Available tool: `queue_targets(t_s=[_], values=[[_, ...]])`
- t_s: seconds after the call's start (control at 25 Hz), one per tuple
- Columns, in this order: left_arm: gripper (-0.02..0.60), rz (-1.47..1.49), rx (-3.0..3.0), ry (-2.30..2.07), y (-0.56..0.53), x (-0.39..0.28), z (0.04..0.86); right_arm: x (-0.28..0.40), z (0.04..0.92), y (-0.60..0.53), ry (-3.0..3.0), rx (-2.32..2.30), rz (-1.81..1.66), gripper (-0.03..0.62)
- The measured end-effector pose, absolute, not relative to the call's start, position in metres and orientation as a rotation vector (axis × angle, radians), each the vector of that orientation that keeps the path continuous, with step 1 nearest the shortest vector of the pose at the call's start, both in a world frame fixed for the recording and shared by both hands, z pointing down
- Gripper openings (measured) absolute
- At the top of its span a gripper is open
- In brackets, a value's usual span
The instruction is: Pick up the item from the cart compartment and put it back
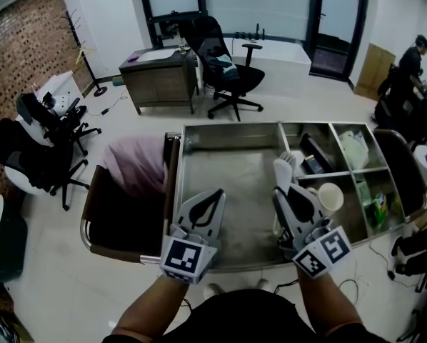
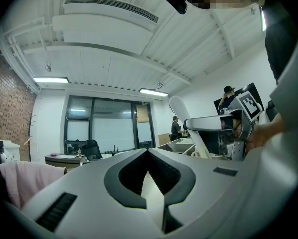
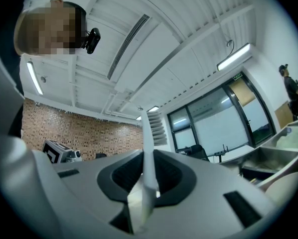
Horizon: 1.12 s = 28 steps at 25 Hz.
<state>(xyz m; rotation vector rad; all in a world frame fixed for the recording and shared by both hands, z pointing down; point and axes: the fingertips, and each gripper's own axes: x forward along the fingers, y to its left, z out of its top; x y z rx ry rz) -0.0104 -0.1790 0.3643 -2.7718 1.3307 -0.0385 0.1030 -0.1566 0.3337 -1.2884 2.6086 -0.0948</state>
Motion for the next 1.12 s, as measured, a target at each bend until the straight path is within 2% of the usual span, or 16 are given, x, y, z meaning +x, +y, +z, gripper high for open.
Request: queue_targets(t_s=[0.6,1.12], values=[[0.0,-0.028,-2.776,1.342,-0.181,-0.011,0.365,0.097,0.319,-0.177,2.675,-1.32,-0.089,0.077],[0.0,-0.027,-2.771,1.339,-0.18,-0.011,0.364,0.045,0.308,-0.253,2.969,-1.319,-0.123,0.077]])
